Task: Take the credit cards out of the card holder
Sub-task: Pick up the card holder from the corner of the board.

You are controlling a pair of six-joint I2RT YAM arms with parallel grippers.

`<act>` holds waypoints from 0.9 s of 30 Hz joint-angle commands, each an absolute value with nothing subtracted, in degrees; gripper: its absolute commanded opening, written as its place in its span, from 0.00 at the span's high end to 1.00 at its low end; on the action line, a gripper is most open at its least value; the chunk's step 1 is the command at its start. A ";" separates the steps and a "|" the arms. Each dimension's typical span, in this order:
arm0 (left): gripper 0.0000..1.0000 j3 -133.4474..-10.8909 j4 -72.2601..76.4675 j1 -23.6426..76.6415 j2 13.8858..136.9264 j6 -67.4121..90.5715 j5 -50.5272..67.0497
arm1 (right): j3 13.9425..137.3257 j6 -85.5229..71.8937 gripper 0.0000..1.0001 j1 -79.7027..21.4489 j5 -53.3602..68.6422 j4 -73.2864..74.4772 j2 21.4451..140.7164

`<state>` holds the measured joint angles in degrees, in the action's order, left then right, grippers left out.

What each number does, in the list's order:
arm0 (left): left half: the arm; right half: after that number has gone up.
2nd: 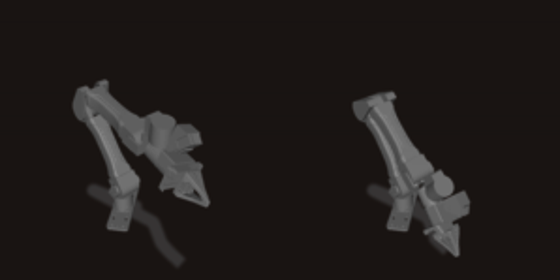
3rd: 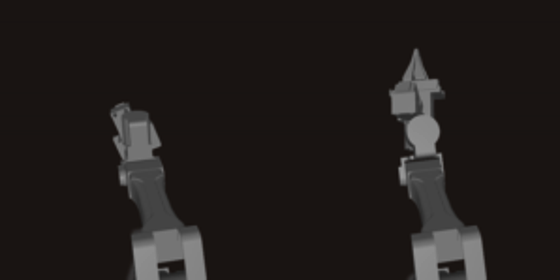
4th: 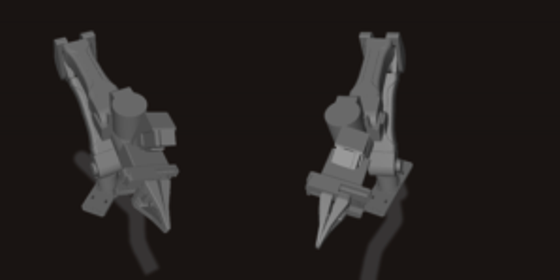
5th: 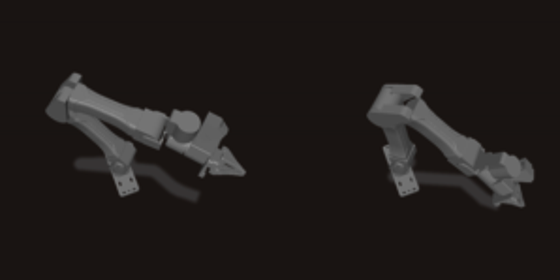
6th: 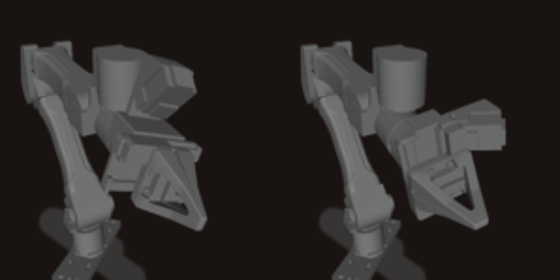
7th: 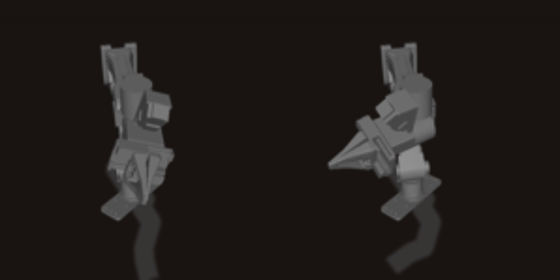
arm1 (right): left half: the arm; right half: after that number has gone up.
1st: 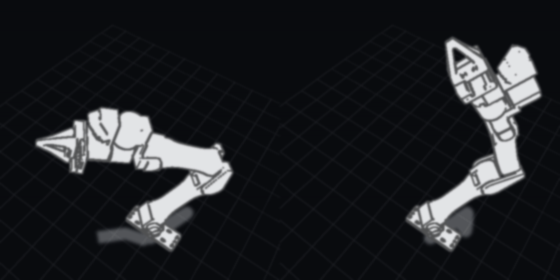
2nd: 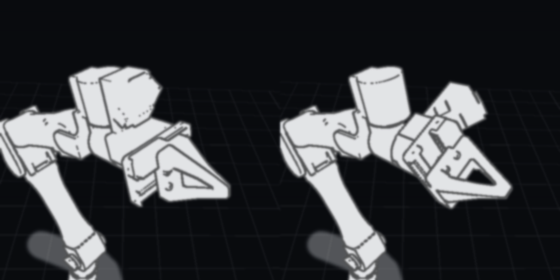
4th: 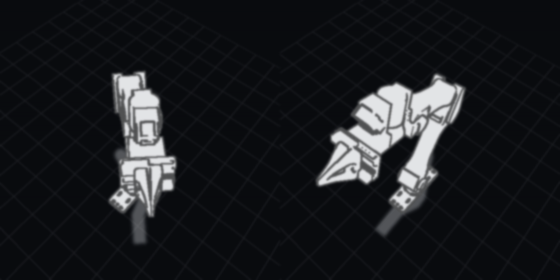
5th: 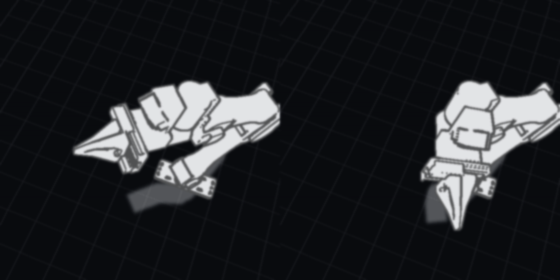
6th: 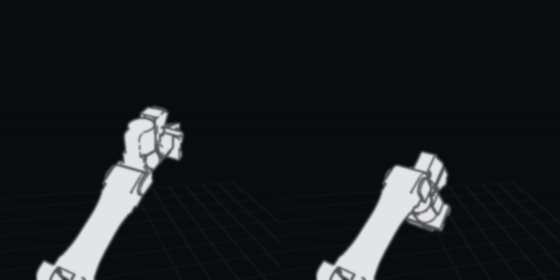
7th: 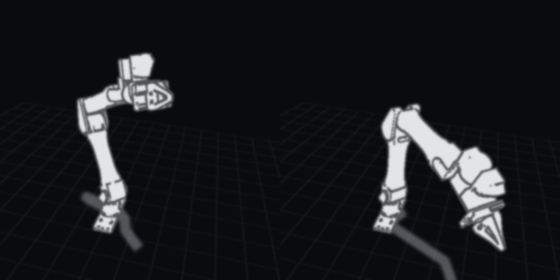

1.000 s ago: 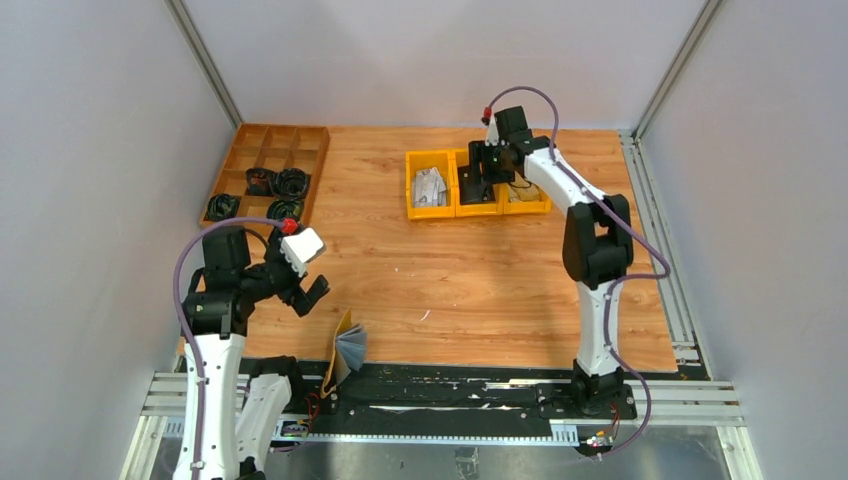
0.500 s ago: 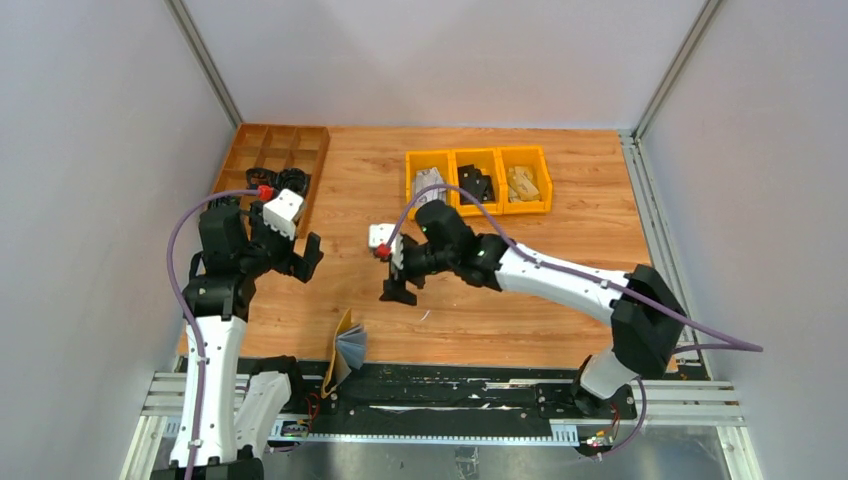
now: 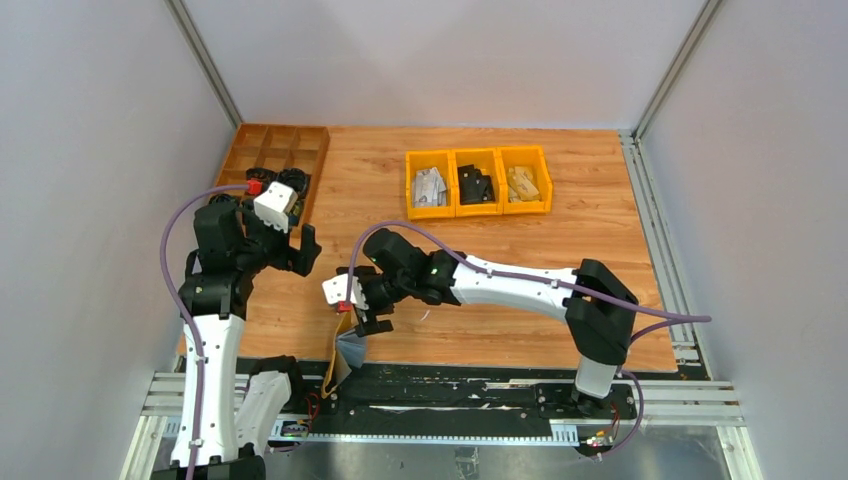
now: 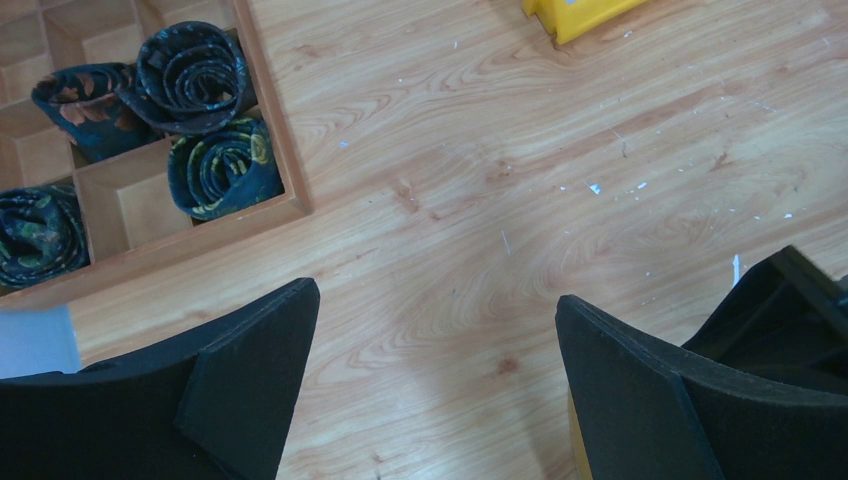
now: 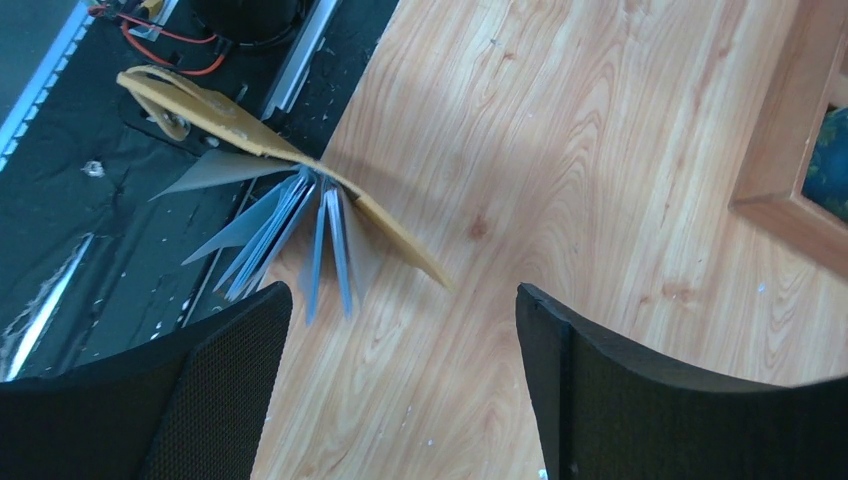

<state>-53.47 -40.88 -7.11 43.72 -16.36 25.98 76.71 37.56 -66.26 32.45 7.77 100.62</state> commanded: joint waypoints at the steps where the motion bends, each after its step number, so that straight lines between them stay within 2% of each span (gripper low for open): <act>1: 0.00 -55.66 -42.14 -7.62 43.56 -15.08 27.43 | 80.48 42.85 0.14 -67.95 30.50 11.80 103.69; 10: 0.00 -57.20 -44.26 -7.95 43.35 -14.79 29.56 | 82.17 44.71 0.16 -69.03 30.66 12.00 107.33; 20: 0.00 -57.62 -44.77 -8.17 43.44 -14.28 30.07 | 83.65 46.87 0.26 -70.49 31.97 11.68 111.38; 26: 0.00 -58.18 -45.18 -8.35 43.73 -14.33 30.24 | 85.73 48.33 0.38 -71.65 32.81 14.64 113.55; 27: 0.00 -58.21 -45.18 -8.35 43.75 -14.21 30.30 | 85.98 48.34 0.46 -71.72 32.91 14.90 113.75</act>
<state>-56.38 -44.36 -7.81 43.81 -14.52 29.41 83.77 46.61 -70.63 31.38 12.01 112.51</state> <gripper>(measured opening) 0.997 0.632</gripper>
